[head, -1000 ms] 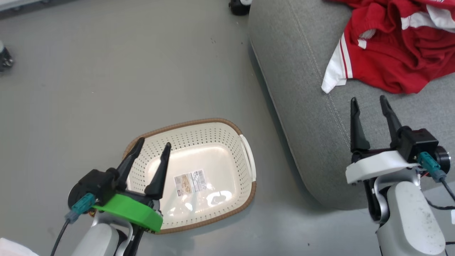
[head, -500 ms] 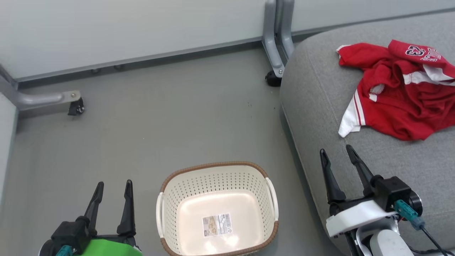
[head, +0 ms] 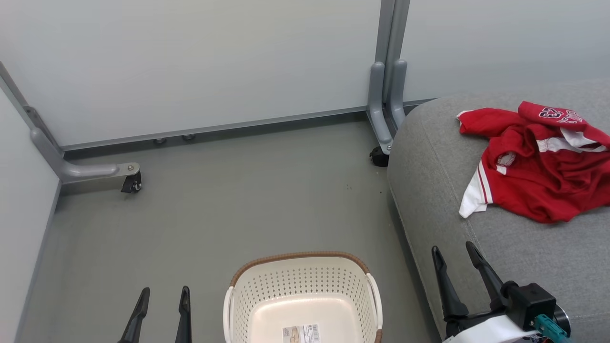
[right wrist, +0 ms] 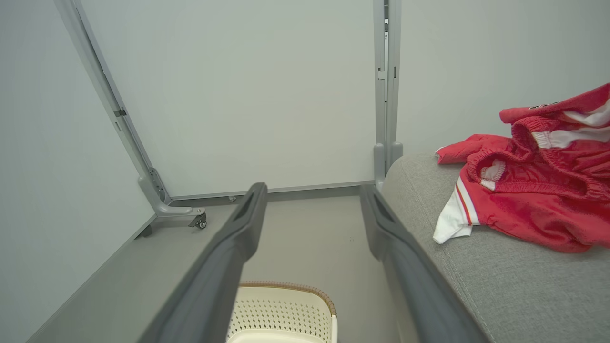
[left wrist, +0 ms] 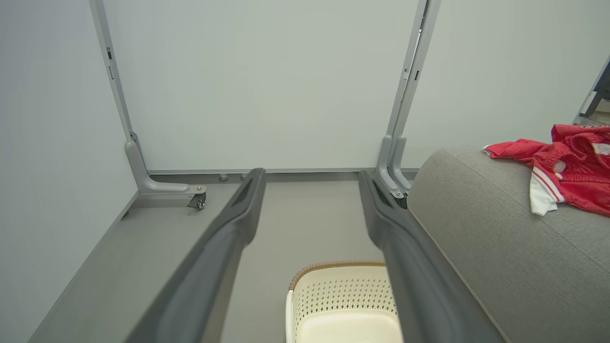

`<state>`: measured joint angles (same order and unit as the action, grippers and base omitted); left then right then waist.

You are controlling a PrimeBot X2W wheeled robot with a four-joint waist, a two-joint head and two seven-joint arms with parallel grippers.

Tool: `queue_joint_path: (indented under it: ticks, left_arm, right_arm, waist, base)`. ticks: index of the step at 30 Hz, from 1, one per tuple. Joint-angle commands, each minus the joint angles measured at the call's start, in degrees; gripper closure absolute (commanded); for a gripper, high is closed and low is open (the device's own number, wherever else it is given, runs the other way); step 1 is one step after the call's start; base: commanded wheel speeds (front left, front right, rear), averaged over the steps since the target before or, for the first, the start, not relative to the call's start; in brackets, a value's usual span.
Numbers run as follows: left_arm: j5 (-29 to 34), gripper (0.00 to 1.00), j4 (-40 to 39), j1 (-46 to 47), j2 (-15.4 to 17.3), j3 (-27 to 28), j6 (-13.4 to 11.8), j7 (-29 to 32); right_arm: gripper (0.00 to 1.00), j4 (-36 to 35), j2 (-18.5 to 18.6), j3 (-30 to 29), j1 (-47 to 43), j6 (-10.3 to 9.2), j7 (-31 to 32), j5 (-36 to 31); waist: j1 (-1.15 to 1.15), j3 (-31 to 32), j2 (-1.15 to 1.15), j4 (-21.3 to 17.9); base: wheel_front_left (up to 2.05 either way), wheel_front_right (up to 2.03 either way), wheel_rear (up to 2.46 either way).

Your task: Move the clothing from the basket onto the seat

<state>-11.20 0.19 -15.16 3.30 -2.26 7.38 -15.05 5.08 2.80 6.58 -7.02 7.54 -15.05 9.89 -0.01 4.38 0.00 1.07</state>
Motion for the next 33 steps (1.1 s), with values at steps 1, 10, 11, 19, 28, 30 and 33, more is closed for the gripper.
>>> queue_joint_path:
  ticks: [1,10,11,19,28,30,33]
  left_arm:
    - [0.35,0.00,-0.22,-0.88,0.05,-0.31,0.20,-0.14]
    - [1.14,0.00,0.55,-1.04,0.18,-0.80,0.20,-0.14]
    - [1.14,0.00,0.58,-1.04,0.18,-0.71,0.20,-0.14]
    - [1.36,0.00,1.26,-0.59,0.18,-1.15,0.20,-0.14]
    - [-1.00,1.00,3.03,-0.32,-0.14,-1.28,-0.09,0.50]
    - [-3.50,1.00,3.18,0.26,0.02,-1.14,-0.17,0.96]
    - [-7.22,1.00,3.66,1.25,0.26,-0.94,-0.19,1.69]
  right_arm:
    - [0.00,-0.37,0.19,-0.40,-0.94,-0.10,-0.17,0.29]
    - [0.00,-0.08,0.17,-2.07,-2.31,-0.10,-0.17,0.05]
    - [0.00,-0.07,0.18,-2.27,-2.34,-0.10,-0.17,-0.02]
    - [0.00,0.07,0.17,-2.81,-1.99,-0.10,-0.17,-0.16]
    - [1.00,1.57,-0.12,-2.54,-2.17,0.00,0.44,2.71]
    - [1.00,1.72,0.05,-2.68,-1.76,0.00,0.91,5.20]
    - [1.00,2.08,0.32,-2.88,-1.00,-0.01,1.63,8.91]
  waist:
    - [0.01,0.73,0.00,-0.13]
    - [0.01,1.63,0.00,-0.21]
    - [0.01,1.63,0.00,-0.25]
    - [0.01,1.37,0.00,-0.57]
    - [0.01,1.17,0.00,-0.58]
    - [0.01,1.08,0.00,-0.59]
    - [0.01,0.93,0.00,-0.60]
  base:
    - [0.00,0.00,0.00]
    - [0.00,0.00,0.00]
    - [0.00,0.00,0.00]
    - [0.00,0.00,0.00]
    - [0.00,0.00,0.00]
    - [0.00,0.00,0.00]
    - [0.00,0.00,0.00]
